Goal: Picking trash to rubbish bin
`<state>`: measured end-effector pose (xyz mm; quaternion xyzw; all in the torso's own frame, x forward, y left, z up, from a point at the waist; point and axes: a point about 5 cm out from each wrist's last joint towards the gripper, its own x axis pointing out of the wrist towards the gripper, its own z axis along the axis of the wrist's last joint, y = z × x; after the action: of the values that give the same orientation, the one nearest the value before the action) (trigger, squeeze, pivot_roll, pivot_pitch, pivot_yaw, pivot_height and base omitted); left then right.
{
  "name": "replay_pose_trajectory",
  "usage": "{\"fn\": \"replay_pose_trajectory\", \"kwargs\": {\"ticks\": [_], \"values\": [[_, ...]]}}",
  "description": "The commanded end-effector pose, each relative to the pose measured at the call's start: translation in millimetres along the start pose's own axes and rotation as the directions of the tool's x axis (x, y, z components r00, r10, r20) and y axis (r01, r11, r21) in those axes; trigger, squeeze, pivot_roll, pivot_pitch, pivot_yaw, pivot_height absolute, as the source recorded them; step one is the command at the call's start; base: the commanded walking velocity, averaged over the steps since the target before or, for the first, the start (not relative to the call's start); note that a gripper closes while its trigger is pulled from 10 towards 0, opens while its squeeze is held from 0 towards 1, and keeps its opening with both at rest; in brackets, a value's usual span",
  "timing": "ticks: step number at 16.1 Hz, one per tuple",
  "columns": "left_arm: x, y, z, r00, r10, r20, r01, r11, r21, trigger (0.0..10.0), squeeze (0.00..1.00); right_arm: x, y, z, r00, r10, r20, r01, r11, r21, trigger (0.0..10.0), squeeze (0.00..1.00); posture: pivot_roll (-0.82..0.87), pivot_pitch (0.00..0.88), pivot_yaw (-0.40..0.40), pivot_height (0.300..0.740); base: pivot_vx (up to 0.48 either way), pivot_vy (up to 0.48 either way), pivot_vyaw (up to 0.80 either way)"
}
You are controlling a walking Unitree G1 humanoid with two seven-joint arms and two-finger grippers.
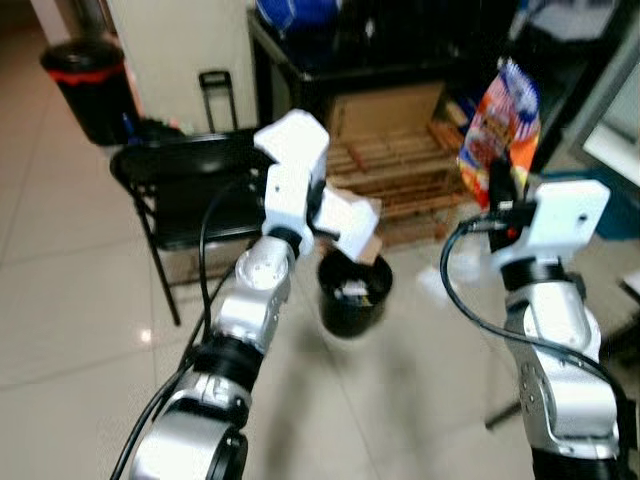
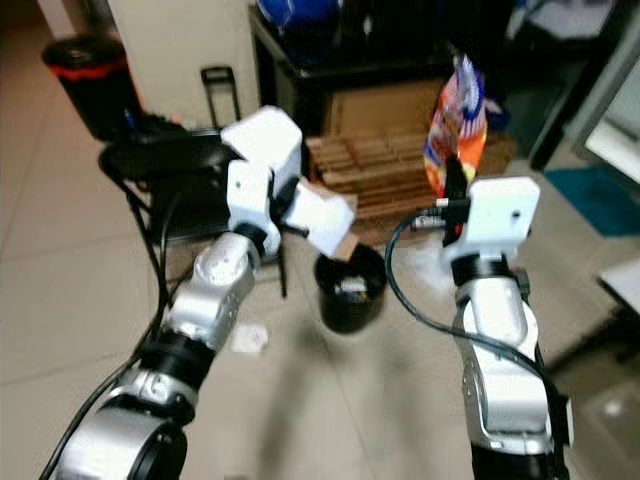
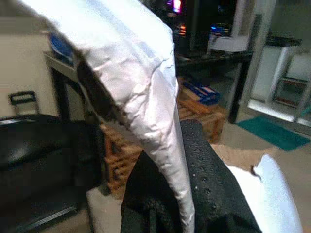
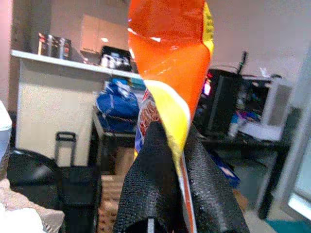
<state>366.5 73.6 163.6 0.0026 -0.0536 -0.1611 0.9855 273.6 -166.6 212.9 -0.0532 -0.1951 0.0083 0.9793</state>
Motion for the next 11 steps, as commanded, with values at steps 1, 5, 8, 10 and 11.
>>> {"fn": "replay_pose_trajectory", "kwargs": {"ticks": [1,5,8,10,11], "values": [[-0.6,8.1,-1.8,1.000,0.024,-0.011,-0.024,1.000,0.013,10.0,0.00,0.6,3.7,1.9,1.000,0.009,0.006,-0.009,1.000,0.001,10.0,0.00,0.09,0.063,-0.027,0.740,0.480,0.000,0.00],[0.1,8.3,-3.4,0.999,0.027,-0.026,-0.026,0.999,0.042,10.0,0.00,1.1,4.0,1.8,1.000,0.009,0.007,-0.009,1.000,0.002,10.0,0.00,0.09,0.062,-0.026,0.740,0.480,0.000,0.00],[0.3,9.4,-3.0,0.998,0.050,-0.023,-0.050,0.998,0.026,10.0,0.00,2.2,5.7,1.3,1.000,0.010,0.010,-0.010,1.000,0.016,10.0,0.00,0.10,0.059,-0.024,0.740,0.119,0.000,0.00],[0.3,9.0,-2.5,0.999,0.050,-0.018,-0.049,0.999,0.015,10.0,0.00,2.4,7.2,0.8,1.000,0.012,0.009,-0.012,1.000,0.020,10.0,0.00,0.10,0.058,-0.024,0.740,0.000,0.000,0.00],[0.2,8.8,-3.5,0.999,0.046,-0.026,-0.046,0.999,0.025,10.0,0.00,2.3,7.9,0.6,1.000,0.012,0.008,-0.012,1.000,0.021,10.0,0.00,0.10,0.058,-0.024,0.740,0.000,0.000,0.00]]}}
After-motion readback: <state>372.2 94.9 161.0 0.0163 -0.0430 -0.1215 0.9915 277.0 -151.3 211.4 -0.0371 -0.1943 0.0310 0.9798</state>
